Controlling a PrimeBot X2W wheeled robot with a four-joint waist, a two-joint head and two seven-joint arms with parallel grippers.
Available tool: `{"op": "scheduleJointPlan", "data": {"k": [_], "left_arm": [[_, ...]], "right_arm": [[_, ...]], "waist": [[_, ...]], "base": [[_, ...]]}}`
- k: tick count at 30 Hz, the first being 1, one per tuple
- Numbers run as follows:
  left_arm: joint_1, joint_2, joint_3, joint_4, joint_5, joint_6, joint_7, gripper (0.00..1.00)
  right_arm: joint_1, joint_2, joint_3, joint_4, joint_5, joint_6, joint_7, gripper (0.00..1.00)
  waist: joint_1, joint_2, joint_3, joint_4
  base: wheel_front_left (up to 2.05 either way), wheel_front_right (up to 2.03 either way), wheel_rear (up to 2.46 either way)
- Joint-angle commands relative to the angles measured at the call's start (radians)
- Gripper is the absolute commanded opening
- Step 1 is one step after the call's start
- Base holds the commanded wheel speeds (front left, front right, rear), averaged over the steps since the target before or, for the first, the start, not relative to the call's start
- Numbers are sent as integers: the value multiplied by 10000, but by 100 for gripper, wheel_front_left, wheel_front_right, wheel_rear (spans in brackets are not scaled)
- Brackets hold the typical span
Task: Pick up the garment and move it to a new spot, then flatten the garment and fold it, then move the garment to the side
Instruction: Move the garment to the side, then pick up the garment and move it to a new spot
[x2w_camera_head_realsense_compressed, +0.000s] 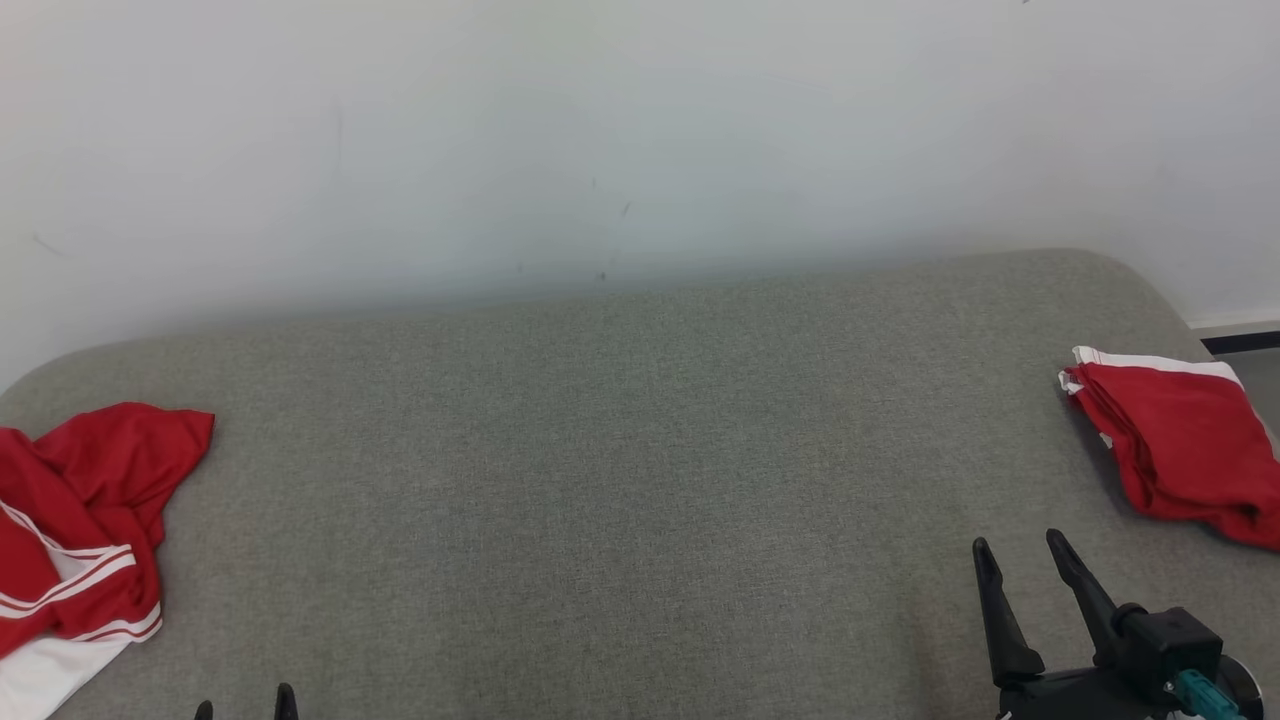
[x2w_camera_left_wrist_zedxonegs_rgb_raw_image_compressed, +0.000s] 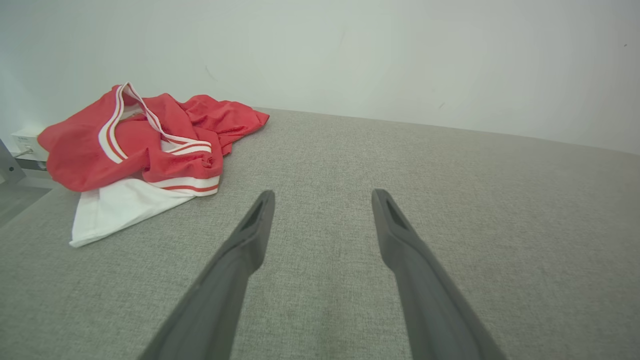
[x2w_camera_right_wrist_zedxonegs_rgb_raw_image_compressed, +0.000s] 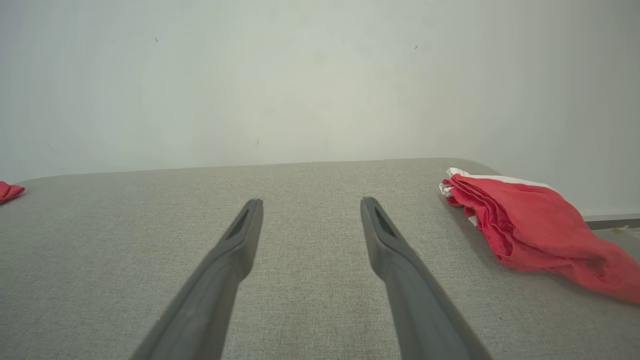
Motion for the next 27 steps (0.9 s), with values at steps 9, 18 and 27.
{"op": "scheduleJointPlan", "data": {"k": [9, 18, 27], "left_arm": [[110, -19, 18, -16, 138, -60, -28, 100], [36, -19, 16, 24, 153, -71, -28, 100], [-44, -18, 52, 62, 190, -47, -28, 100]], "right_arm": [[171, 8, 91, 85, 31, -27, -47, 100], [220, 98, 125, 105, 83, -27, -48, 100], [277, 161, 186, 107, 97, -27, -47, 100]], "waist": [[0, 0, 33, 15], [0, 0, 41, 196], [0, 0, 11, 949]], "base": [[0, 0, 0], [0, 0, 0], [0, 0, 0]]}}
